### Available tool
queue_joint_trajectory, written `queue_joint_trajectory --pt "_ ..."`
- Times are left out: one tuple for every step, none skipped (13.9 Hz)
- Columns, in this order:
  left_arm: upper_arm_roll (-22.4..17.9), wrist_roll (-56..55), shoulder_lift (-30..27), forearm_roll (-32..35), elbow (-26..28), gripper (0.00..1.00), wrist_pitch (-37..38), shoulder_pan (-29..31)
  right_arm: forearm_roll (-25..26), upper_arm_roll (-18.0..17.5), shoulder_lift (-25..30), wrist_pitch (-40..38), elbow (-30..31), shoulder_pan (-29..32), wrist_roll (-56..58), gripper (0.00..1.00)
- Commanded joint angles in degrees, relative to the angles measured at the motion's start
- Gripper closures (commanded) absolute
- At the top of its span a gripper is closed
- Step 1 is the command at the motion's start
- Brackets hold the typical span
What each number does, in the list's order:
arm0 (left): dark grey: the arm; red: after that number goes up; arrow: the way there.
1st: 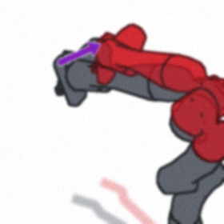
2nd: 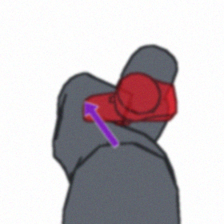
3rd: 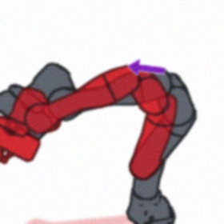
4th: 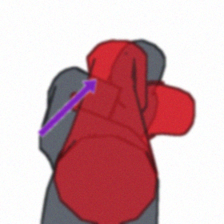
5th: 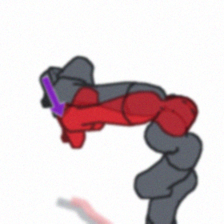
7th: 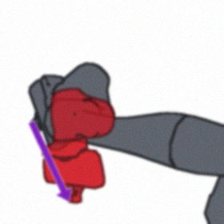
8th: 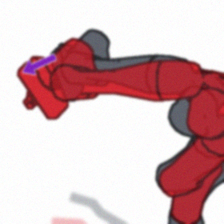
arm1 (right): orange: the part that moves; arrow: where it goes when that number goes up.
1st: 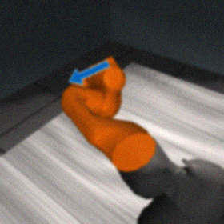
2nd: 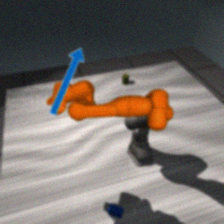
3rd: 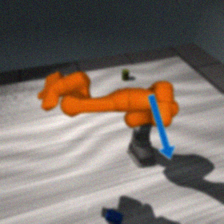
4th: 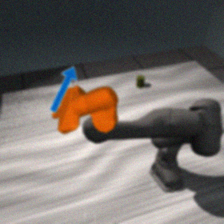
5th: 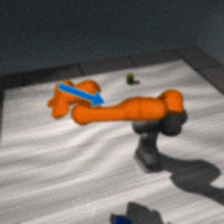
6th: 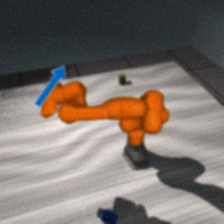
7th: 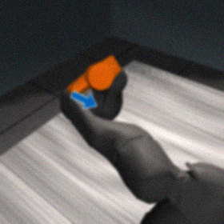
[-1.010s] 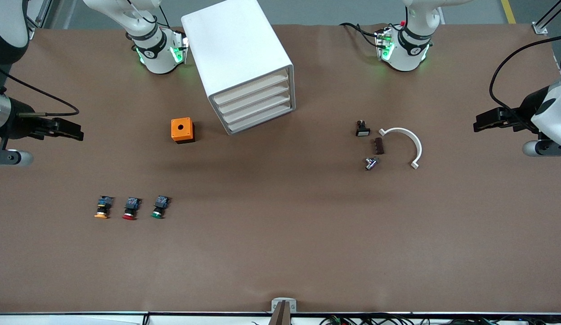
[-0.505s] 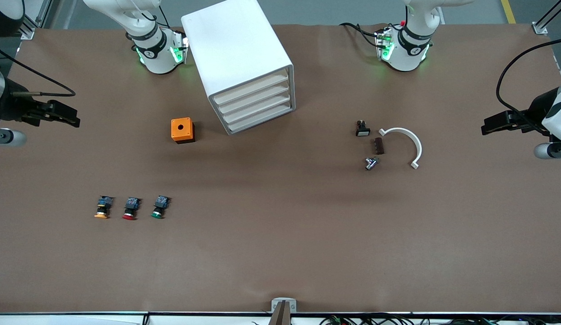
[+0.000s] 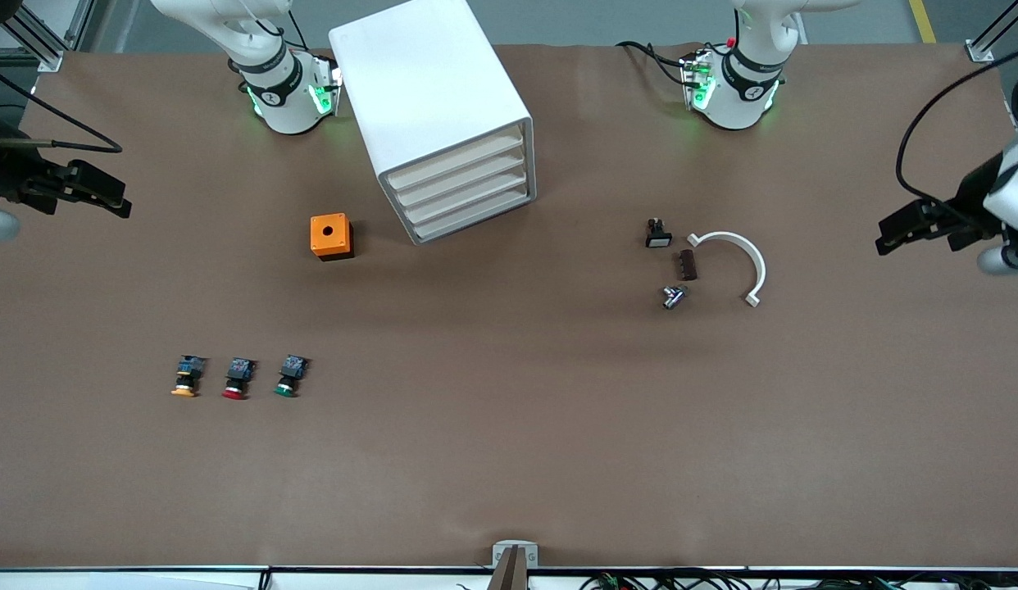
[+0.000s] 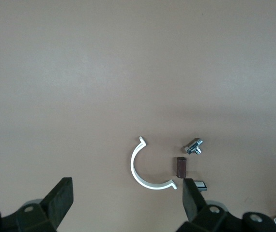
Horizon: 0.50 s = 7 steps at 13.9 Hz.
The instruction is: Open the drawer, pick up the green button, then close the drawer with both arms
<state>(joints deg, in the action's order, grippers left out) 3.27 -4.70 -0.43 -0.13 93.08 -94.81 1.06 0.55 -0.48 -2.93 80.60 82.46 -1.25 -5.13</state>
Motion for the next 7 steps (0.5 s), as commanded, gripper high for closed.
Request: queue_joint_trajectory --pt "-0.46 1.01 -5.46 1.01 5.19 0.01 -2.57 -0.26 -0.81 -0.14 1.26 1.84 1.83 1.07 -0.94 0.0" --pt "-0.46 0.92 -5.46 0.75 4.92 0.01 -2.57 -0.26 -0.81 -0.14 1.17 2.45 1.83 1.6 -0.85 0.0" --pt "-0.38 1.09 -5.63 0.66 4.39 0.01 -1.96 -0.26 -0.81 -0.14 1.08 2.89 1.83 2.21 -0.85 0.0" --pt "-0.37 1.01 -5.72 0.66 3.52 0.01 -0.48 -0.26 -0.9 -0.14 1.08 2.98 1.83 2.39 -0.85 0.0" --pt "-0.29 0.22 -5.46 0.57 2.2 0.01 1.28 -0.35 -0.9 -0.14 1.08 2.99 1.83 2.48 -0.85 0.0" --pt "-0.37 0.13 -5.37 0.57 0.97 0.01 2.43 -0.35 -0.81 -0.14 1.08 3.07 1.83 2.48 -0.85 0.0" --pt "-0.37 0.13 -5.37 0.57 0.09 0.01 2.96 -0.27 -0.81 -0.05 1.08 3.07 1.83 2.48 -0.76 0.0"
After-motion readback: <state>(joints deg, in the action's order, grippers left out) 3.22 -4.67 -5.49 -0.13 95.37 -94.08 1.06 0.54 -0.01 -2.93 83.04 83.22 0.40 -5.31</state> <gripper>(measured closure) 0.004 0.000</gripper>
